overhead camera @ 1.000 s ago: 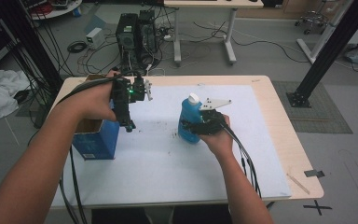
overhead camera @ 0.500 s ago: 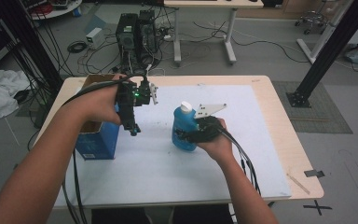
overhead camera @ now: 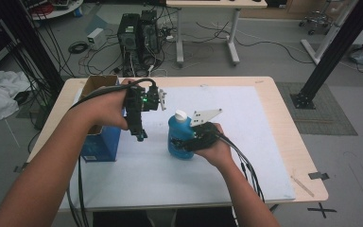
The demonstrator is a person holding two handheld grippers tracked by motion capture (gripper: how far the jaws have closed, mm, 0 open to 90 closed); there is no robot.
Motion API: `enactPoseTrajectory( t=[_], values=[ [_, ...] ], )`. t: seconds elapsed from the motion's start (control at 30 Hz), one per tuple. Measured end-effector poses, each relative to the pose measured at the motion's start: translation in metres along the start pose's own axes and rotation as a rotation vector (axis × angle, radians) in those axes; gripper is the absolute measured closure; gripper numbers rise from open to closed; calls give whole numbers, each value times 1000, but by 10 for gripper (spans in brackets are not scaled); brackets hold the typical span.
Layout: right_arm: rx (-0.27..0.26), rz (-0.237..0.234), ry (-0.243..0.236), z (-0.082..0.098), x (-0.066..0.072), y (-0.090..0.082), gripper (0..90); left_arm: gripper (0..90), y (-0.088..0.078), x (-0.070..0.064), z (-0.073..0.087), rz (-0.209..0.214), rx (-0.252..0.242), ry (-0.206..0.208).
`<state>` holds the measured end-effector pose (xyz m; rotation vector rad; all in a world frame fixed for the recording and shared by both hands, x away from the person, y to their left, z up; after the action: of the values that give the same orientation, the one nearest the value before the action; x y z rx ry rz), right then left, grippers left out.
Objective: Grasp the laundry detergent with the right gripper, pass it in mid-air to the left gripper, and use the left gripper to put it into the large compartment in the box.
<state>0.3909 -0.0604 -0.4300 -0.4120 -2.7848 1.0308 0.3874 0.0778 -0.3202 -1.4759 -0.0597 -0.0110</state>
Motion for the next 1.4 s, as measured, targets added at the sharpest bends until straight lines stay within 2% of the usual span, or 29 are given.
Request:
enactPoseTrajectory(
  t=[0.3,0.8,1.3,1.4],
  values=[
    [22,-59,-74,-9,15,14,465,63,0,-7,-4,-1,-4,23],
    [23,-146,-144,-23,37,28,465,63,3,-20,-12,1,-8,63],
    [10,-186,-178,-38,49,29,466,63,7,-28,-28,2,-4,112],
    [12,-183,-182,-39,50,30,465,63,8,-30,-30,4,-1,118]
  ],
)
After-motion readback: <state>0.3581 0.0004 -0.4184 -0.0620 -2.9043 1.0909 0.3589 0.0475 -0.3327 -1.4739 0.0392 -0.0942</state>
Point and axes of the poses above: each handheld gripper's, and its own axes: y roughly forward along the jaws, z roughly out of its underside, x roughly to its left, the point moved 7 cm from there along y, roughly forward along the jaws, and after that the axes turned 12 degrees about x, right-handed, at the moved point
